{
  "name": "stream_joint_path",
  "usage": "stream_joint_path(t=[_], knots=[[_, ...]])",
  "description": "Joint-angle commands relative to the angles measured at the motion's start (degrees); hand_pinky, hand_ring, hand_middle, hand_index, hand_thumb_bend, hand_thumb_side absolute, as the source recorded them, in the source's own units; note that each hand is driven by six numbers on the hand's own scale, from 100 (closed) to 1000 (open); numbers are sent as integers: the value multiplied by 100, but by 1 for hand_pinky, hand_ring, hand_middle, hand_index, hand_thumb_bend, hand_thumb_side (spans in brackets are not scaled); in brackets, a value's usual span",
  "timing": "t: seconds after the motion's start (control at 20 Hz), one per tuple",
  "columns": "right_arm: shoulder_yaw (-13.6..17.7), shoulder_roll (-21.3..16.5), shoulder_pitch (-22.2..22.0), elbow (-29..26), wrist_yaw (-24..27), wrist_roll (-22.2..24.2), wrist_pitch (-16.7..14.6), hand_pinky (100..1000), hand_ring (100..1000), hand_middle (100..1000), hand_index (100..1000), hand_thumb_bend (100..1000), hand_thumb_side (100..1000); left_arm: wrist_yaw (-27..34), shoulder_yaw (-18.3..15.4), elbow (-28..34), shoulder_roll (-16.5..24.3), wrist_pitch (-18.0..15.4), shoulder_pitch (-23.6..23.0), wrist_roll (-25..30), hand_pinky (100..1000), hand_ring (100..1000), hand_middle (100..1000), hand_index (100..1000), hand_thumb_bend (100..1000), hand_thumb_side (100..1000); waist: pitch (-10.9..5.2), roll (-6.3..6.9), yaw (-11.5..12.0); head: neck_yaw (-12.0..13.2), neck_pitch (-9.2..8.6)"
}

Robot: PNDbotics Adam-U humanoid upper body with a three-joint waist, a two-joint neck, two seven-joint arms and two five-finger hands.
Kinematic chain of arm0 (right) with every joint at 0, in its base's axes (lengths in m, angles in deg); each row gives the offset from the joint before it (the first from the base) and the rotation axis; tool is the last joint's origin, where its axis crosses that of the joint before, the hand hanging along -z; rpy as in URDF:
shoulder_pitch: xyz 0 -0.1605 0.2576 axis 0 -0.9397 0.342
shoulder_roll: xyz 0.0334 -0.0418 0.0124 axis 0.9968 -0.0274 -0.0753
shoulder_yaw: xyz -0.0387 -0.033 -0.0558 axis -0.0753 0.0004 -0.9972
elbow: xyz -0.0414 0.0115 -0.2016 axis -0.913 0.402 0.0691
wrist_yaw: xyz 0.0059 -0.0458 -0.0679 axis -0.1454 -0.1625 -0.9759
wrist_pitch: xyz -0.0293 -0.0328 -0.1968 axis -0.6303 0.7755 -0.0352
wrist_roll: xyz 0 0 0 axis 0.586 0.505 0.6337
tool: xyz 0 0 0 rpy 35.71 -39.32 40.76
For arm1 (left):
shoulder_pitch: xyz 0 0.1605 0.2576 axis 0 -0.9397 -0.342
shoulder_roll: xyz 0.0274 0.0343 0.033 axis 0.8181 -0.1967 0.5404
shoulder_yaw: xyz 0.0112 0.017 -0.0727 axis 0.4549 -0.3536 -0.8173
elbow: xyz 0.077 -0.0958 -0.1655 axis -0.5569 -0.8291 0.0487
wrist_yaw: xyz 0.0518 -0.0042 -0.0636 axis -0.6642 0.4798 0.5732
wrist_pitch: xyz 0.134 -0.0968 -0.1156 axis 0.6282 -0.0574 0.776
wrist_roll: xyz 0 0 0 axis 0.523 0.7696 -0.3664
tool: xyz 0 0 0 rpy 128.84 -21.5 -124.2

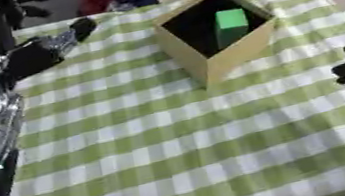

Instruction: Pick up objects on the table and place them in the box.

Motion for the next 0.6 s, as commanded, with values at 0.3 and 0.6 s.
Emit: stream_joint_path(t=[0.3,0.6], knots=[[90,3,35,-155,-31,-60,51,714,773,621,889,100,227,166,-132,18,-397,-112,-436,-90,595,658,600,765,793,306,-27,-24,63,56,94],[89,9,35,-168,-65,-68,46,713,773,621,889,100,226,215,-160,-64,-508,-179,-549,-133,593,657,598,764,786,309,20,-41,92,29,95]])
